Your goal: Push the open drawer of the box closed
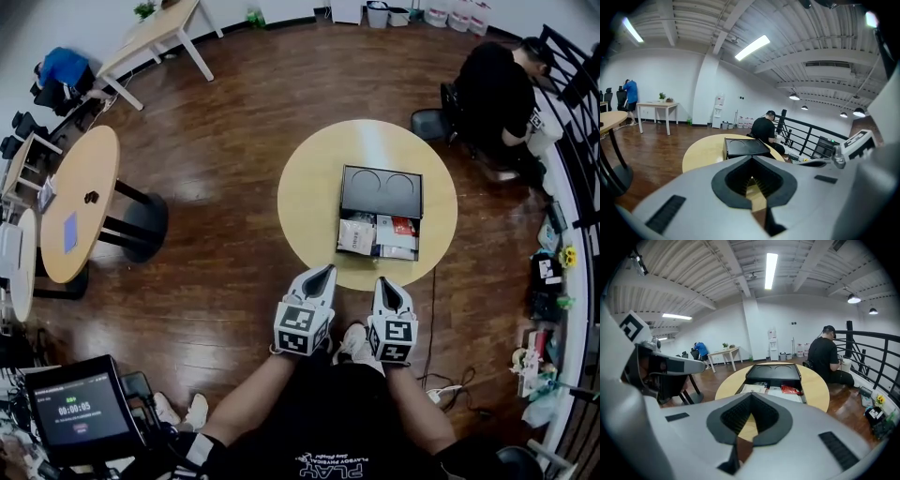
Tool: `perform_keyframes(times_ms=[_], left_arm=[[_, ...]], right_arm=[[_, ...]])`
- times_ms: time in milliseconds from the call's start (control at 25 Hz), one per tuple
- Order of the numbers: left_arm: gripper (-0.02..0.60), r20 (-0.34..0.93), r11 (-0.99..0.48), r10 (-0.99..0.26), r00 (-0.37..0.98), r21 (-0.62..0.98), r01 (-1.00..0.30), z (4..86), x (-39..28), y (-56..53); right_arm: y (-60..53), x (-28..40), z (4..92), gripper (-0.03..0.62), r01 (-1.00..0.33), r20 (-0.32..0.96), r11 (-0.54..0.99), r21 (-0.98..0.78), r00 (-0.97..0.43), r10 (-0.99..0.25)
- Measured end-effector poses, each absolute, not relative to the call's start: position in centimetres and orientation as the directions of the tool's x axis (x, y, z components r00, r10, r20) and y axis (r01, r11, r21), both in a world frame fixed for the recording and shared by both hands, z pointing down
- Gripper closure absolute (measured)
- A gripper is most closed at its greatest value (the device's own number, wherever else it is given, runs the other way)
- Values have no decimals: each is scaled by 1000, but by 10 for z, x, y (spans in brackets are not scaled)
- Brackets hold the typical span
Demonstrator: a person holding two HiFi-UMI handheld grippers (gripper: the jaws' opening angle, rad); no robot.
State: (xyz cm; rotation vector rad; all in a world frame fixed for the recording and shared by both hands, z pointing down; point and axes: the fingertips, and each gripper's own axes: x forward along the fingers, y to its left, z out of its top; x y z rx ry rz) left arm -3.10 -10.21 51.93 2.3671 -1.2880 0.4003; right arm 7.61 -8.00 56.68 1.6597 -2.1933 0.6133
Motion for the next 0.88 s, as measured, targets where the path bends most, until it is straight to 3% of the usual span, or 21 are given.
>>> perform_keyframes(times_ms=[280, 520, 880], left_arm=[[586, 495, -468, -691, 526, 248, -848, 552, -48, -114], [585, 535, -457, -657, 531, 277, -845, 578, -55, -118], [585, 551, -435, -656, 516, 283, -855, 589, -59, -120]], right_arm=[[-102, 65, 614, 589, -958, 588, 238, -163, -288, -756], [-121, 68, 650, 589, -975, 662, 196, -104, -215, -718], [-126, 81, 677, 524, -984, 709, 158, -84, -171, -684]])
